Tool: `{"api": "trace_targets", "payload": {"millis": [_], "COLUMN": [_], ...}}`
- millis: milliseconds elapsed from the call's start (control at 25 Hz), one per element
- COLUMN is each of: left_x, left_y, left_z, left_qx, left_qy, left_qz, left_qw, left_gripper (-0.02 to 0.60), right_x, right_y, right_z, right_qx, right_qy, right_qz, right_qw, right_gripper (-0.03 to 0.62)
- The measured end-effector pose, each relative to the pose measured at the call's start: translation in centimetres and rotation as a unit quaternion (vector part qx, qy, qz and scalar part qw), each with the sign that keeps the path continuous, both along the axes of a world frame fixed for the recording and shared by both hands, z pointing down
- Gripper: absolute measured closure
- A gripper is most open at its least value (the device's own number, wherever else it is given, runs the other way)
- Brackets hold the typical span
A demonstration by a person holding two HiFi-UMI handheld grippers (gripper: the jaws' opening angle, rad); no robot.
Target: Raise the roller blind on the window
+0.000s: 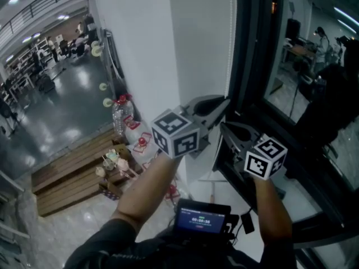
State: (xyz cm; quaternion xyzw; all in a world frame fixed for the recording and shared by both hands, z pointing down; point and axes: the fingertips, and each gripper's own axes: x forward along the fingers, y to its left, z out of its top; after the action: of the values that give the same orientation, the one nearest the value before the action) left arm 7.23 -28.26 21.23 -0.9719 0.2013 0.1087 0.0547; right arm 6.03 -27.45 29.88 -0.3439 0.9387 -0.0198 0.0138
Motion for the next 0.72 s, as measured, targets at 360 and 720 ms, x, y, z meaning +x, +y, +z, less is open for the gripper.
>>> {"api": "trace_targets", "payload": {"millis": [360,720], "left_x": [-2.8,-6.5], "left_y": [-1.2,1.1], "left_z": [1.1,5.2], "left_qx": [-0.009,-0.041], "left_qy": [0.005,0.017], "left_qz": [-0.059,-0.102], "left_qw": [0.9982,0.9938], "left_gripper": [0.511,0.539], "right_x": [0.8,2.2], "right_y": [-0.1,2.9], "right_z": [-0.7,-0.1], "right_qx": [0.028,0.039], "right_qy": [0.001,-0.011], "right_qz": [0.052,0.063], "right_qw": [0.998,0.997], "right_gripper": [0.493,0.49]}}
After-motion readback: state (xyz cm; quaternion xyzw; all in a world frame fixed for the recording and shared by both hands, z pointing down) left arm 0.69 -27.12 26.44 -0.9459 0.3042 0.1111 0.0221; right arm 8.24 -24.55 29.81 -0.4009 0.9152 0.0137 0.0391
